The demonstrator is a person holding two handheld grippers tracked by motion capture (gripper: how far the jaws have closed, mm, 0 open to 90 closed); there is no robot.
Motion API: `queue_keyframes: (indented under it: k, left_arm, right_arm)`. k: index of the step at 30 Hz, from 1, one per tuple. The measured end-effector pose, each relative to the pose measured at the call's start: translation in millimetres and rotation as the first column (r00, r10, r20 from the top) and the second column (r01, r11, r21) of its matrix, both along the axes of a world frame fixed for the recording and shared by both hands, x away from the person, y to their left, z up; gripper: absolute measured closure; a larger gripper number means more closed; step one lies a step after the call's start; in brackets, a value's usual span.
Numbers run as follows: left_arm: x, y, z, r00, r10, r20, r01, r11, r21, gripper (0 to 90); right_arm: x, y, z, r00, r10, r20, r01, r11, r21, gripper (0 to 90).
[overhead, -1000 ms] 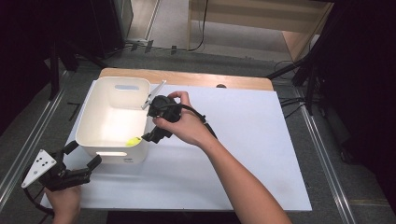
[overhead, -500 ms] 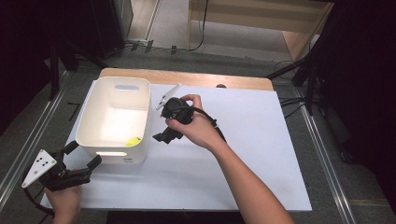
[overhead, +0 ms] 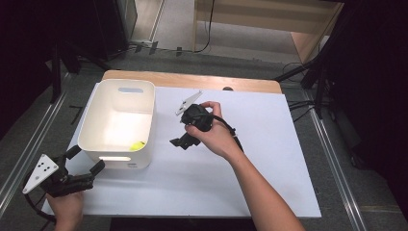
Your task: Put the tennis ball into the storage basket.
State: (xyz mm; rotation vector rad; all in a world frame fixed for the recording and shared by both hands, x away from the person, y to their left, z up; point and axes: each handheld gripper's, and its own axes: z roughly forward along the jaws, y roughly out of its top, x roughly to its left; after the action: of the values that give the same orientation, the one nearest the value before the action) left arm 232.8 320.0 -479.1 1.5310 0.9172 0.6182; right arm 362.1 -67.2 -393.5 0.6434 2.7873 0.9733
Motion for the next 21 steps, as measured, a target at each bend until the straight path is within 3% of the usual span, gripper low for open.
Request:
queue_keyframes:
  k: [21]
  left_arm:
    - [0.1,-0.2,-0.2,1.0,0.003,0.0,-0.003,1.0,0.001,0.0]
  right_arm:
    - [-13.6,-43.7,-19.4,0.9962,-0.086,0.016,0.085,0.995,0.055,0.0]
